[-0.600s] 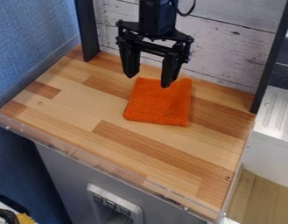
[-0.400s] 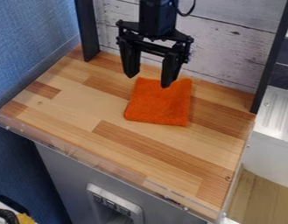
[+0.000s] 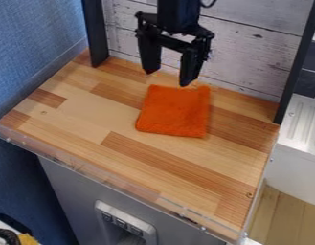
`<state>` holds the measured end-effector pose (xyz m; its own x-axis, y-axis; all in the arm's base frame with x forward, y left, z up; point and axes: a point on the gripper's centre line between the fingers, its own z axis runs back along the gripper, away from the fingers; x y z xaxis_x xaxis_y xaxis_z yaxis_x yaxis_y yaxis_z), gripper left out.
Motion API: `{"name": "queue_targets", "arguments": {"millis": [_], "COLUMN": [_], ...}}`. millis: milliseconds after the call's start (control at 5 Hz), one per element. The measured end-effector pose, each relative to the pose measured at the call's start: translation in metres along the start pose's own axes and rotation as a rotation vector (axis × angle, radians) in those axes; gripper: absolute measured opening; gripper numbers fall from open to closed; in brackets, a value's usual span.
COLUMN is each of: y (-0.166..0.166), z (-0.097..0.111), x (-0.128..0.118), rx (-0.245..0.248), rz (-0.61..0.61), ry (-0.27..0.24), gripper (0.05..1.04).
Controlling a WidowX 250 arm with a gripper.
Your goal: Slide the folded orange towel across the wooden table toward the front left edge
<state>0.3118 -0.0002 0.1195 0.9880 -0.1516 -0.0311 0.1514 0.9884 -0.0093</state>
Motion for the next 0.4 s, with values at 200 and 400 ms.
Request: {"name": "queue_targets", "arguments": {"millis": [200,400], "y": [0.002,0.011], "z": [0.003,0.003], "x": [0.011,0.024], "rx": [0.004,0.009], "rz": [-0.079,-0.129], "ry": [-0.027,-0.045], "gripper": [0.993,0.993]}}
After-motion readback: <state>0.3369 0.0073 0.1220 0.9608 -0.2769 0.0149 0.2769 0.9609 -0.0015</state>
